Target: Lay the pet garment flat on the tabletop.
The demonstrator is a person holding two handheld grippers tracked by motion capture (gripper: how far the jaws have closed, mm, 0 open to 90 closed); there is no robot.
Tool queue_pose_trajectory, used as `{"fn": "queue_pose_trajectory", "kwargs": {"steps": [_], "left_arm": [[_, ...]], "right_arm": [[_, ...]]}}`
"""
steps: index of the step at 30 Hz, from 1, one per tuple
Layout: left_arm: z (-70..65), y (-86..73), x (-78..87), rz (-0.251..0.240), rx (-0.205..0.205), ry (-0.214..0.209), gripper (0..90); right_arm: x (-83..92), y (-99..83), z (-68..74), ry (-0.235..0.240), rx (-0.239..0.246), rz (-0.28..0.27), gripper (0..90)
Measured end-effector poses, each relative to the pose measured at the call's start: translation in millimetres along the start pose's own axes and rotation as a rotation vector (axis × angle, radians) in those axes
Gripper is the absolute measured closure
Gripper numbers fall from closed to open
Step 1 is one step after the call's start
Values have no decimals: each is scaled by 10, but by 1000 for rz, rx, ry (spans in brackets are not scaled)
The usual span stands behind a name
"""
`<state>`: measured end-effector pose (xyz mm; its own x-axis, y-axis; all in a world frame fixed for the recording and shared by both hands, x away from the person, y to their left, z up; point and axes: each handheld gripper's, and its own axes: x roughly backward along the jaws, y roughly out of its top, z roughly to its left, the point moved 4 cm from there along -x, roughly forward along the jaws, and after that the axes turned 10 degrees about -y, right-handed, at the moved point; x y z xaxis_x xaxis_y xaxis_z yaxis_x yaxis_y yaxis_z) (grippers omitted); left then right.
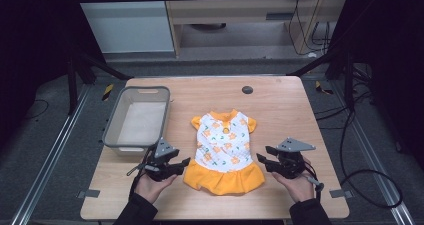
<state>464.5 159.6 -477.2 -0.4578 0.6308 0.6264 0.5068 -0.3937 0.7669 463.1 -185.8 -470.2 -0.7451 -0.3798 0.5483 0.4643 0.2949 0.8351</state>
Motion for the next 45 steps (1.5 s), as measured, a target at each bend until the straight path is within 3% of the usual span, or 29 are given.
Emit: {"fn": "queue_pose_trajectory", "kwargs": {"steps": [1, 4, 7, 13, 18, 24, 29, 34, 38, 41, 45], "left_arm": [[-11, -64, -16, 28, 0, 2, 464], [-32, -145, -34, 47, 14, -14, 473], [-70, -218, -75, 77, 14, -27, 477], [-129, -317, -199, 142, 13, -49, 514], [-126, -363, -267, 181, 22, -47, 594], [-198, -351, -263, 218, 13, -29, 780], [-217, -339, -249, 231, 8, -22, 871], [-185, -331, -167, 229, 42, -59, 881], [-236, -362, -146, 240, 16, -67, 880], [-274, -379, -162, 240, -1, -53, 872], [-266, -368, -111, 194, -18, -51, 745]], "right_arm": [[2, -35, 13, 4, -1, 11, 535], [-4, -194, 48, 15, 8, 55, 542], [-11, -271, 73, 25, 2, 73, 549], [-95, -407, 161, 38, 33, 136, 587], [-152, -472, 210, 59, 41, 194, 684], [-160, -487, 225, 64, 48, 231, 839], [-142, -479, 212, 69, 50, 242, 865], [-128, -482, 149, 42, 50, 245, 864], [-116, -509, 129, 57, 47, 258, 859], [-104, -510, 137, 45, 74, 261, 847], [-90, -509, 119, 44, 73, 229, 745]]}}
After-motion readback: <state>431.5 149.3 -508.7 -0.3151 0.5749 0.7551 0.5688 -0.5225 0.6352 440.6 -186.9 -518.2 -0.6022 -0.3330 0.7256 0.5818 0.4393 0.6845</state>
